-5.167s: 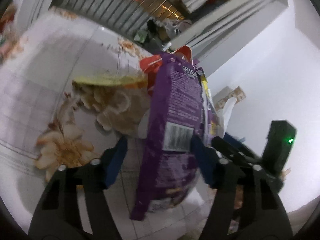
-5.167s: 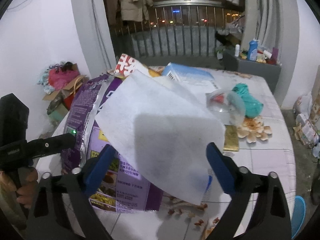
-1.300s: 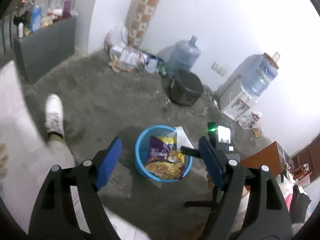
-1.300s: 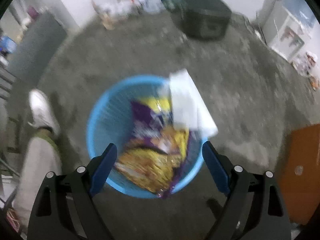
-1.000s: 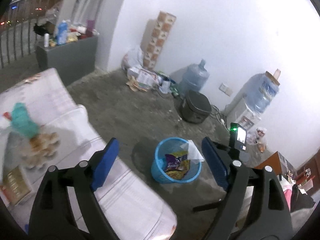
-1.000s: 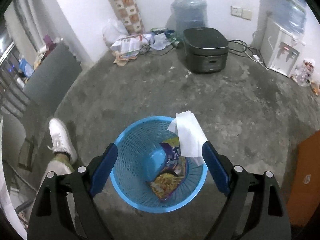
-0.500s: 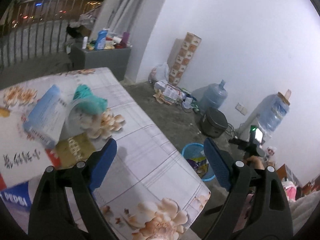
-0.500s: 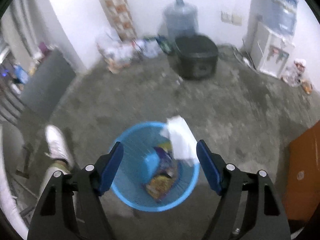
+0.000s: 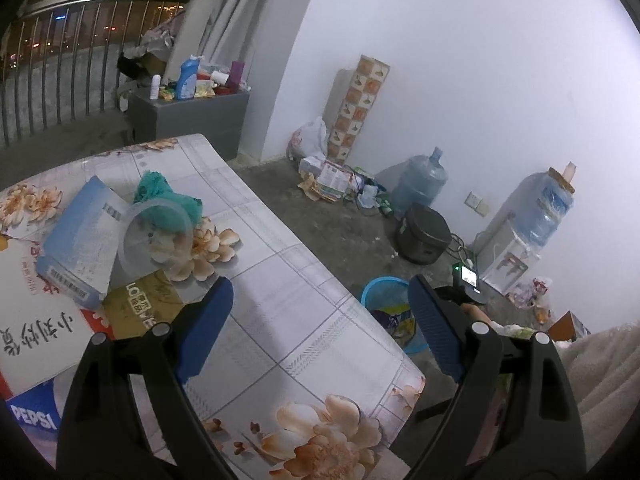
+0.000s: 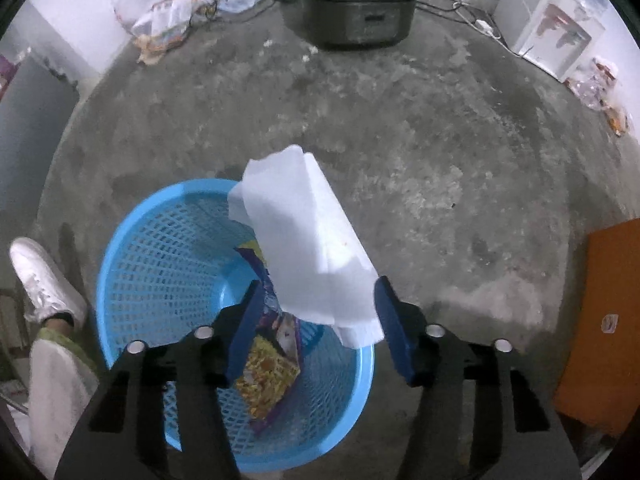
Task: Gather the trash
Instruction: 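Lower the white tissue into the blue wastebasket and open the right tool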
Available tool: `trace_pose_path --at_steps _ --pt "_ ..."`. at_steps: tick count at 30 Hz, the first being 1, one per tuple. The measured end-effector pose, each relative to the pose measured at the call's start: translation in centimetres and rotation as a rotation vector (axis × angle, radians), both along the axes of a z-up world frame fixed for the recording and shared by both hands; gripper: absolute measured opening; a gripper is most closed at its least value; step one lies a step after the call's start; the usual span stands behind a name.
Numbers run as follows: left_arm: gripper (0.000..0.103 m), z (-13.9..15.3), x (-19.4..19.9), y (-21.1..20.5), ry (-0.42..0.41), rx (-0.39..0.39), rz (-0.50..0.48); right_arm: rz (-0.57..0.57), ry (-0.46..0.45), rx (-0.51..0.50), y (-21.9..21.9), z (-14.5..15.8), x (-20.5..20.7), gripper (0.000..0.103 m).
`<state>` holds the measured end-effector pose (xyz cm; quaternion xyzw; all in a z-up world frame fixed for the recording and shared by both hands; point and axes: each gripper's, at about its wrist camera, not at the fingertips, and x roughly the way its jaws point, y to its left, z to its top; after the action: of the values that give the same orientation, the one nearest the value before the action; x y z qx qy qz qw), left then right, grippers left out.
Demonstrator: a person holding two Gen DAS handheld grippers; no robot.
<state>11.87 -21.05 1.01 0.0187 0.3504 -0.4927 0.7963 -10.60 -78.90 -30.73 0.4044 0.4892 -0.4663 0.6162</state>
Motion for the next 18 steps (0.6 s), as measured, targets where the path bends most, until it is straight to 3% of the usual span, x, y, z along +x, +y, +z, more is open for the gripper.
trace_pose_path --at_steps 8,18 --pt "0.085 -0.9 0.2 -0.6 0.007 0.027 0.001 0.057 0.083 -0.012 -0.3 -1.3 0.4 0.010" --pt "0.085 -1.3 -0.1 -0.8 0.010 0.038 0.006 0.076 0.060 -0.077 0.2 0.3 -0.2 0.003"
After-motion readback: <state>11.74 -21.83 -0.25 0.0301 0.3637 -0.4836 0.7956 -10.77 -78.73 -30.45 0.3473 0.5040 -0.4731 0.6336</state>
